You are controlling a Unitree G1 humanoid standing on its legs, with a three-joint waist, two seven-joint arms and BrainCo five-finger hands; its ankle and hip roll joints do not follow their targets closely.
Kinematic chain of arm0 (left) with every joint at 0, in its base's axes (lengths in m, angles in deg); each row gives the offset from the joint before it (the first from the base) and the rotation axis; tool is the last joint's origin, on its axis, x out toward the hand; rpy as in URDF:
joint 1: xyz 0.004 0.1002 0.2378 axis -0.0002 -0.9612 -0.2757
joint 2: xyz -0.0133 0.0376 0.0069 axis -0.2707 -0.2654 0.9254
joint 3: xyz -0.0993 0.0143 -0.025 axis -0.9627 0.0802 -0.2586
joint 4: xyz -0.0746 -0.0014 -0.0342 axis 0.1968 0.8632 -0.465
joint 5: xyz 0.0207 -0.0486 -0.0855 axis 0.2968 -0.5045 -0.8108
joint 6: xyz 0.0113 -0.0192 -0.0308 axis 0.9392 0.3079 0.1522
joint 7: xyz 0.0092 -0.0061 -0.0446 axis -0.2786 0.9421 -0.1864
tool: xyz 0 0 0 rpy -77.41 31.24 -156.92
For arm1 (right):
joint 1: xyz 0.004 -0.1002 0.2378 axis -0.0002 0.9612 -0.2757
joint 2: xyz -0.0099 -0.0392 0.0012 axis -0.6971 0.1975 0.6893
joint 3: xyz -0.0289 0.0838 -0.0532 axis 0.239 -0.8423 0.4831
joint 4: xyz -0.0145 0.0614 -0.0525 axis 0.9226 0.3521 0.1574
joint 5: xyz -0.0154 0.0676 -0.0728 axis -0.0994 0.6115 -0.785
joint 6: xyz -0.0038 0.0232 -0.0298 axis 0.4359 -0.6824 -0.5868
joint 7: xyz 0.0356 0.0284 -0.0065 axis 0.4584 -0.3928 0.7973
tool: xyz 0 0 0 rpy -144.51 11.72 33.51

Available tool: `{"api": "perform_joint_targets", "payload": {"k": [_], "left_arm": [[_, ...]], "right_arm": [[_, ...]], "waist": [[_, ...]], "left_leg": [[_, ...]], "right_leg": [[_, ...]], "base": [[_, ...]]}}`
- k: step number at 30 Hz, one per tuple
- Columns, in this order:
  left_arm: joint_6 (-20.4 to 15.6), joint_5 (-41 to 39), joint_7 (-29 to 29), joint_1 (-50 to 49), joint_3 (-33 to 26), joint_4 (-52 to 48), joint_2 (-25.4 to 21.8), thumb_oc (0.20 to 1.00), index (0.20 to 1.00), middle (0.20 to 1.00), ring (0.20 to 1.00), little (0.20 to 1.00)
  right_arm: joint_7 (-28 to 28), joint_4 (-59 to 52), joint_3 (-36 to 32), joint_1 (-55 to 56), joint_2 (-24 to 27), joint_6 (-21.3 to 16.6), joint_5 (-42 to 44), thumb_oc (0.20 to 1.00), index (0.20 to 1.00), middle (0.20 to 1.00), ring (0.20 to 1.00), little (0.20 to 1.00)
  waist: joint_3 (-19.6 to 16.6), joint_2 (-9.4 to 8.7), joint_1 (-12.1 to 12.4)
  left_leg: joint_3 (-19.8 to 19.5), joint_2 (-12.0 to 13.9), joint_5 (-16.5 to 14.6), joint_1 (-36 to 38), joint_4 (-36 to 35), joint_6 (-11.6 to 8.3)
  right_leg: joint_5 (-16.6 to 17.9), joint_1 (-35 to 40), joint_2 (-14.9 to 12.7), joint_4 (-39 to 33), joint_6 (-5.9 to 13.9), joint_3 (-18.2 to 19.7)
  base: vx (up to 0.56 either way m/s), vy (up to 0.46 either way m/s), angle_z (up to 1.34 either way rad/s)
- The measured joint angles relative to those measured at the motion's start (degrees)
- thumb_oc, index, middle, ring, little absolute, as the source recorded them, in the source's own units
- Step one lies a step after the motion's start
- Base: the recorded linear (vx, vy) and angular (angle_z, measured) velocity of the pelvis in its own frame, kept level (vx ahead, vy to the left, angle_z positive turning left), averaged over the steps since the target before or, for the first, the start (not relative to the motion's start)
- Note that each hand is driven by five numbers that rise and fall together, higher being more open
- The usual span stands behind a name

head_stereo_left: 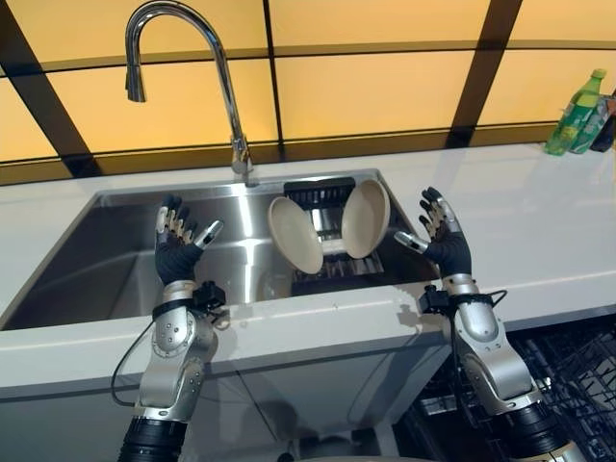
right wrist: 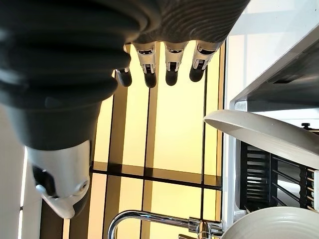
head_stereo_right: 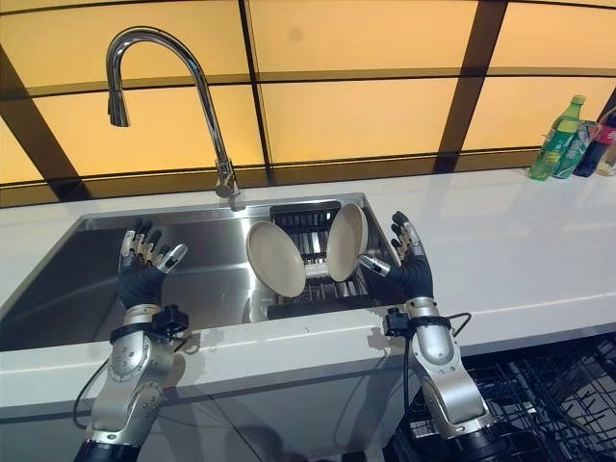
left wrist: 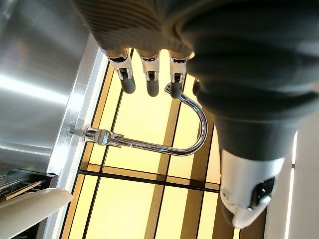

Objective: Pick up plates and place into dishwasher.

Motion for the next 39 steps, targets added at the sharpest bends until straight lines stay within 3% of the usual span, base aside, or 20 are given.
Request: {"api": "perform_joint_targets", "payload": {"k": [15, 18, 26, 39], "left_arm": [[-0.01, 0.35, 0.77, 0.0, -0.06, 0.0, -0.04, 1.0, 1.0, 1.0, 1.0, 1.0], [0.06, 4.95, 1.86, 0.0, -0.12, 0.01, -1.06, 1.0, 1.0, 1.0, 1.0, 1.0], [0.29, 17.7, 2.18, 0.38, -1.78, 0.46, -11.97, 1.0, 1.0, 1.0, 1.0, 1.0], [-1.26, 44.07, -1.07, 3.23, -1.67, 10.61, -27.99, 1.0, 1.0, 1.0, 1.0, 1.0]], "right_arm": [[-0.07, 0.0, 0.0, 0.0, -0.01, 0.0, -0.03, 1.0, 1.0, 1.0, 1.0, 1.0], [-0.09, 0.0, -0.03, 0.0, -0.01, 0.01, -0.02, 1.0, 1.0, 1.0, 1.0, 1.0], [-0.17, 0.0, -0.37, 0.0, 0.96, 0.04, 0.06, 1.0, 1.0, 1.0, 1.0, 1.0], [-2.24, 0.06, -0.85, -0.03, 5.78, 0.29, 1.87, 1.0, 1.0, 1.0, 1.0, 1.0]], "waist": [[-0.01, -0.02, 0.06], [-0.01, -0.02, 0.03], [-0.13, 0.31, -0.12], [-2.15, 3.2, -1.59]], "left_leg": [[-0.05, -0.02, 0.0, 0.05, 0.01, 0.0], [-0.05, -0.01, 0.0, 0.07, 0.0, 0.0], [-0.02, -0.02, -0.02, 0.14, -0.2, 0.03], [0.87, 0.27, -0.26, 0.16, -0.3, 0.0]], "right_leg": [[0.0, 0.11, 0.02, -0.04, 0.0, -0.04], [0.0, 0.13, 0.02, -0.05, 0.0, -0.04], [0.0, 0.18, -0.04, -0.02, 0.0, -0.02], [0.05, -0.3, -0.06, 0.0, -0.07, 1.05]], "base": [[0.0, 0.0, 0.0], [0.0, 0.0, 0.0], [0.03, 0.033, 0.0], [0.06, 0.05, -0.03]]}}
